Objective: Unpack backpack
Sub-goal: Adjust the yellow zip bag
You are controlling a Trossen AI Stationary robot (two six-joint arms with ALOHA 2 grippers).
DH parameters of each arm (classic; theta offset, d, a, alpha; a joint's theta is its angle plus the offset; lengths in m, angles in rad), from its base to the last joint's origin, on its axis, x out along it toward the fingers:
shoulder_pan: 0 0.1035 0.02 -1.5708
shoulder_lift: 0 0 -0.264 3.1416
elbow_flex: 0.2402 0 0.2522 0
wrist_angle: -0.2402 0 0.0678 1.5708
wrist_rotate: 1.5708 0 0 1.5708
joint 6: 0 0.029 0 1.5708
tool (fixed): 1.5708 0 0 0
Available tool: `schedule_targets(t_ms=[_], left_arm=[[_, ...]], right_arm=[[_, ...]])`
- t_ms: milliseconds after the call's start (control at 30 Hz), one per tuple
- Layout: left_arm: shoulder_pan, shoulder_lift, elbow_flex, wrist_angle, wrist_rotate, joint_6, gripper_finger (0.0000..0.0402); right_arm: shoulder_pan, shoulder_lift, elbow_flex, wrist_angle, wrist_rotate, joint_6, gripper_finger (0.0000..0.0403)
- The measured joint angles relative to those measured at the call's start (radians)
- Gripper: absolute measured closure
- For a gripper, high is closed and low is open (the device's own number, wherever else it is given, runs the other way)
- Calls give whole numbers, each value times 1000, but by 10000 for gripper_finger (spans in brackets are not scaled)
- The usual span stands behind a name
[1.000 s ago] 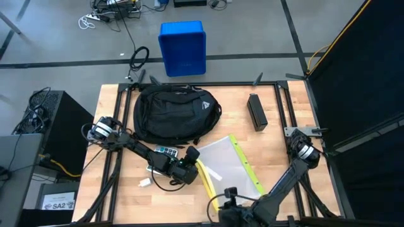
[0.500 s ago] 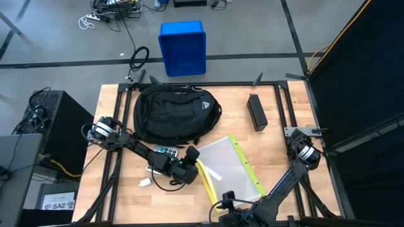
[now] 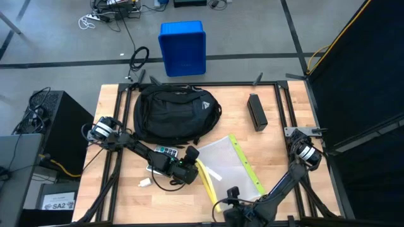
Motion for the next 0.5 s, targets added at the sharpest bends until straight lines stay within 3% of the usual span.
schedule_targets(t_ms=[167, 267, 367, 500], left_arm=[[0, 0, 0, -3, 0, 0, 320], [0, 0, 0, -3, 0, 0, 320], [0, 0, 0, -7, 0, 0, 320], [0, 0, 0, -7, 0, 0, 320]], right_arm=[[0, 0, -31, -5, 81, -24, 207], [-1, 0, -37, -23, 143, -39, 228], [-9, 0, -36, -21, 163, -45, 277], [-22, 0, -36, -18, 162, -34, 378]])
